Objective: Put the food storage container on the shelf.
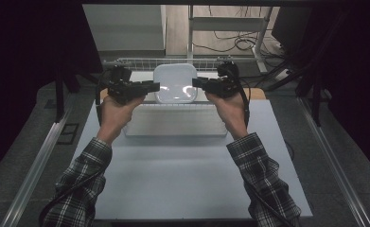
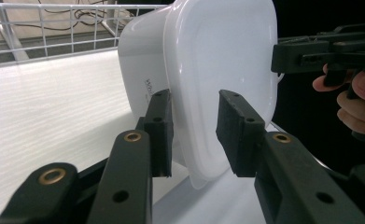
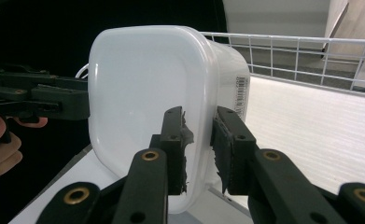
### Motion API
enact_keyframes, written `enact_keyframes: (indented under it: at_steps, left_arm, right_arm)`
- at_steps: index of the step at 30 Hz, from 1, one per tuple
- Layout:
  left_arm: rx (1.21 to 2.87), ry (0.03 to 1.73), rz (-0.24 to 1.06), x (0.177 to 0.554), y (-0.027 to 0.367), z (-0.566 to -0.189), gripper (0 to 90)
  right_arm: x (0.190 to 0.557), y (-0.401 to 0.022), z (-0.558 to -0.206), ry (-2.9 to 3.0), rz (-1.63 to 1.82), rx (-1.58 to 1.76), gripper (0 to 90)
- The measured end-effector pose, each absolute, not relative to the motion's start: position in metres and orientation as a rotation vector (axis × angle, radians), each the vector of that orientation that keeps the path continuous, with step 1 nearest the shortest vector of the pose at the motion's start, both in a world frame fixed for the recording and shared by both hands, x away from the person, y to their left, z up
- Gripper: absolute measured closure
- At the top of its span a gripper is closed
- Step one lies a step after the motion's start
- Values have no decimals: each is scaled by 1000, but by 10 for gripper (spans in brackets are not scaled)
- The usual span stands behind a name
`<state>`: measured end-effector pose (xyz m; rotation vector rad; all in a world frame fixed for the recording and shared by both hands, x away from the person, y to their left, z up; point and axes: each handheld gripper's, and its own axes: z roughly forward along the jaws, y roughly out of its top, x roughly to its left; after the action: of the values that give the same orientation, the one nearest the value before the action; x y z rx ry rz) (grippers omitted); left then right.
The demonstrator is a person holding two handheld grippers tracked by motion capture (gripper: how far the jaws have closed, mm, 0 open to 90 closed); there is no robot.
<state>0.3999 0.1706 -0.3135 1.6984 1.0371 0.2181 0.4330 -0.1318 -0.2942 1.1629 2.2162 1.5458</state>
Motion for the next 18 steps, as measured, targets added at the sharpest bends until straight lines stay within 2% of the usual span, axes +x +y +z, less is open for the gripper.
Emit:
enact_keyframes:
  at_steps: [11,14,15,18]
  left_arm:
    - [1689,1042,212,410,168,-315,598]
    - [1698,1054,223,412,168,-316,615]
    - [1709,1061,229,414,168,-317,657]
    - [1695,1069,211,415,169,-317,661]
  right_arm:
    - [442,-127,-296,2211,1509,1173,658]
    - [444,-125,-296,2212,1502,1175,644]
    - [445,-125,-296,2212,1495,1181,633]
    - [447,-125,-297,2216,1500,1187,630]
